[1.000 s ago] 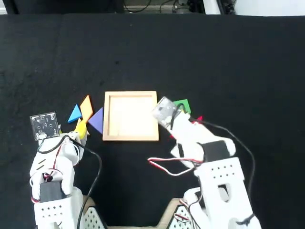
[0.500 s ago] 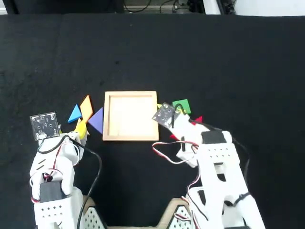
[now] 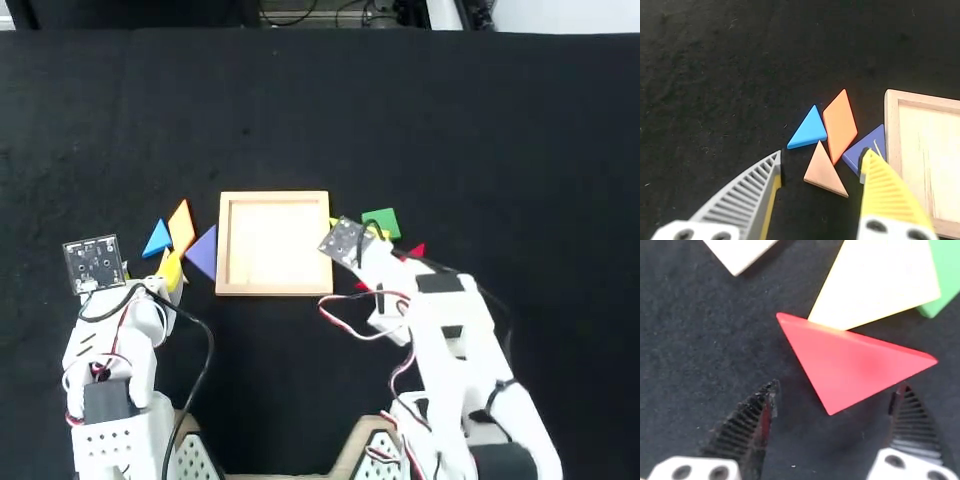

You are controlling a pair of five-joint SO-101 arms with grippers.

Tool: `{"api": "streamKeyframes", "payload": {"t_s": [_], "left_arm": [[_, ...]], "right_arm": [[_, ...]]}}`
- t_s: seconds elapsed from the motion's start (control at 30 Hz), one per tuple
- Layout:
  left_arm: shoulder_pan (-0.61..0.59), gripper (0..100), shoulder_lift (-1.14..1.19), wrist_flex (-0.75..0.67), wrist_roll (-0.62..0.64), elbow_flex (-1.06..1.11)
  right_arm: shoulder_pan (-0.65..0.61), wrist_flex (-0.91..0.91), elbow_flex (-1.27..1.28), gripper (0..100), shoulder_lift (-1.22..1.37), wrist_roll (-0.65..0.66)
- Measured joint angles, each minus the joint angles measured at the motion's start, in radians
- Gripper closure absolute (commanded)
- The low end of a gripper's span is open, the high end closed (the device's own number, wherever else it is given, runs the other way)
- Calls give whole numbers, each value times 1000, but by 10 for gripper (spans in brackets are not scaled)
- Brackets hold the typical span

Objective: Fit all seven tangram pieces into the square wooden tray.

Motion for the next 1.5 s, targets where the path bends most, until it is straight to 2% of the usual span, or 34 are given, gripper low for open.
{"api": "streamKeyframes", "payload": {"t_s": [0.3,0.7,0.93,1.5], "left_arm": [[0,743,0,0,0,0],[0,743,0,0,0,0],[0,743,0,0,0,0],[0,743,0,0,0,0]], "right_arm": [[64,-2,-137,645,190,0],[64,-2,-226,645,295,0],[64,57,-226,645,295,114],[78,161,-318,640,299,207]]}}
